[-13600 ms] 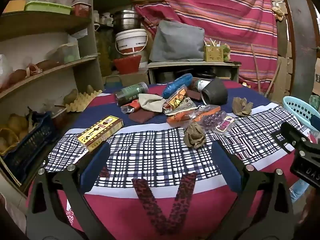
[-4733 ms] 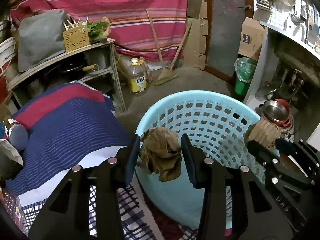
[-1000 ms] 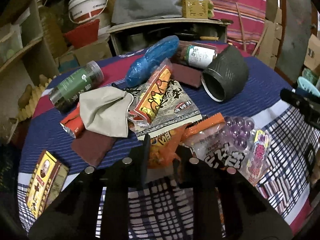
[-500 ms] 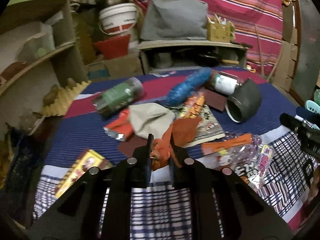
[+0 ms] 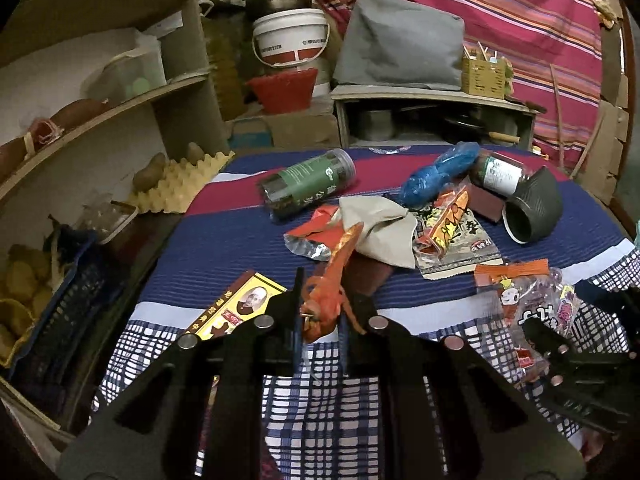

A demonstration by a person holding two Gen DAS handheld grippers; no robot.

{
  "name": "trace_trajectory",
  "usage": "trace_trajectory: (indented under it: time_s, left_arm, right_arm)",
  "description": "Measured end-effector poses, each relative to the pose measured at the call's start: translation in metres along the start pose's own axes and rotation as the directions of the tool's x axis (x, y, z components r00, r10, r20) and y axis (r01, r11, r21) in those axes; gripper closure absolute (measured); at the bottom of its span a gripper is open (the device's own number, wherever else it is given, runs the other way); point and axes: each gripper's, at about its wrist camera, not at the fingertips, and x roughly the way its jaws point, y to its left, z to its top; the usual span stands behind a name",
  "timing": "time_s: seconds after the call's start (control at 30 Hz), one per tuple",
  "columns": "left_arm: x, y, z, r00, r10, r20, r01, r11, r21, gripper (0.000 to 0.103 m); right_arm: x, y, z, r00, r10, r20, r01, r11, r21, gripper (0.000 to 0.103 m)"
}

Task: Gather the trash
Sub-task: 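Grasp the orange wrapper with the left tool while the right tool grasps the clear candy bag, then carry the orange wrapper and candy bag with both tools over the blue basket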

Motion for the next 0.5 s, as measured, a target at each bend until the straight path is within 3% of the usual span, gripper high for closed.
trace_trajectory:
  time_s: [0.1,0.2,0.27,0.37,0.5]
  left_arm:
    - [0.003,0.0,0.0,1.0,-0.008,-0.003,0.008,1.0,0.0,0.091]
    - [0.008,0.001,0.0,1.0,-0.017,-0.014,0.017,1.0,-0.014,0.091]
    - [0.011,0.001,0.0,1.0,-0.016,-0.023,0.016,1.0,-0.016,0.091]
    - [0.011,-0.001,0.0,1.0,-0.014,-0.023,0.014,1.0,-0.011,0.091]
    - [0.009,-0.005,0.001,1.0,-0.009,-0.013,0.009,1.0,0.003,0.091]
  right_arm:
    - [0.0,-0.003,0.0,1.0,0.018,0.0,-0.018,1.0,0.017,0.029]
    - [0.005,-0.004,-0.001,0.997,0.067,-0.029,-0.067,0.997,0.024,0.055]
    - [0.007,-0.003,0.0,0.995,0.09,-0.033,-0.089,0.996,0.023,0.064]
    - [0.003,-0.001,-0.001,0.995,0.097,-0.019,-0.096,0.995,0.02,0.075]
    - [-0.001,-0.002,0.0,0.994,0.109,-0.003,-0.109,0.994,0.028,0.081]
